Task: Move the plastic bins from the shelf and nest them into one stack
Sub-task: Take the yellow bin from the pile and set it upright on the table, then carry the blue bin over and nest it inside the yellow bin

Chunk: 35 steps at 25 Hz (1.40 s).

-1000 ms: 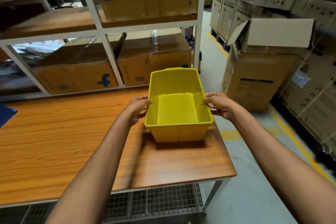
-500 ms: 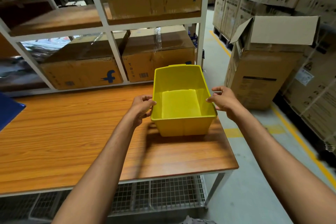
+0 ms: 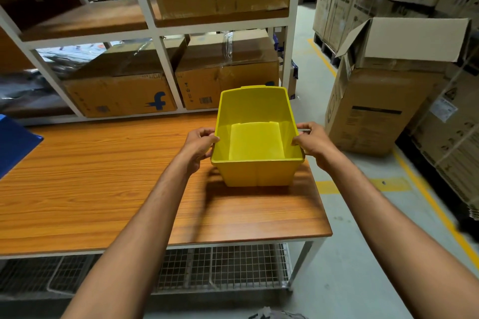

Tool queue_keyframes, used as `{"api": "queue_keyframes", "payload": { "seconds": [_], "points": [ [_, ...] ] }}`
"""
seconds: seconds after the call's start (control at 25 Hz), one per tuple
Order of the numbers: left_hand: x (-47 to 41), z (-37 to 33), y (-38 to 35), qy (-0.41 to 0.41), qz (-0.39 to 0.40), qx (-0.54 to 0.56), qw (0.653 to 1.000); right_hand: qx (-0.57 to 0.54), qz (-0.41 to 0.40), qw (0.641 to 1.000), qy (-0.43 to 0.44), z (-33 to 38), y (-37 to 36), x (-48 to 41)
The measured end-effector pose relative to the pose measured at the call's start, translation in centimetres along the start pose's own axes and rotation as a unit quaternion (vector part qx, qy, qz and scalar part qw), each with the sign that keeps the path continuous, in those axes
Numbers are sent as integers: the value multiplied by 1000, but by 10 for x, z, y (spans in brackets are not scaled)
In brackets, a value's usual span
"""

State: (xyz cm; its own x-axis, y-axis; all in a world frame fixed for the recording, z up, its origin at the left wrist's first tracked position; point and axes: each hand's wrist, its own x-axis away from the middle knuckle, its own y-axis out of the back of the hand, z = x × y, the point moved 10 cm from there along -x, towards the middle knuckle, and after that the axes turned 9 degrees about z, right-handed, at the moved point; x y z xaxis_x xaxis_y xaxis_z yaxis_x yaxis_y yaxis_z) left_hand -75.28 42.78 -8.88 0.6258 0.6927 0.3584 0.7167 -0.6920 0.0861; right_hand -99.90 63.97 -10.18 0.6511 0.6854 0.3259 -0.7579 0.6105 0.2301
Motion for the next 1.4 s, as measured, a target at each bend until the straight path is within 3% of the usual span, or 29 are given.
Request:
{"api": "queue_keyframes", "payload": {
  "seconds": [0.24,0.44,0.64,0.84,1.08,1.4],
  "points": [
    [51,-22,14,-138,-111,-23,984,70,-96,977,177,48,10,55],
    [125,-8,19,-214,-159,-43,963,60,-1,966,250,66,-32,102],
    [193,49,40,-196,-178,-31,964,8,80,970,228,41,-88,151],
    [266,117,87,-165,-182,-129,961,4,139,972,190,-5,-181,217],
    [367,192,189,-107,-249,-179,946,38,228,958,167,-34,-333,310],
    [464,245,325,-59,-342,-139,928,48,305,935,175,-25,-493,377]
  ]
}}
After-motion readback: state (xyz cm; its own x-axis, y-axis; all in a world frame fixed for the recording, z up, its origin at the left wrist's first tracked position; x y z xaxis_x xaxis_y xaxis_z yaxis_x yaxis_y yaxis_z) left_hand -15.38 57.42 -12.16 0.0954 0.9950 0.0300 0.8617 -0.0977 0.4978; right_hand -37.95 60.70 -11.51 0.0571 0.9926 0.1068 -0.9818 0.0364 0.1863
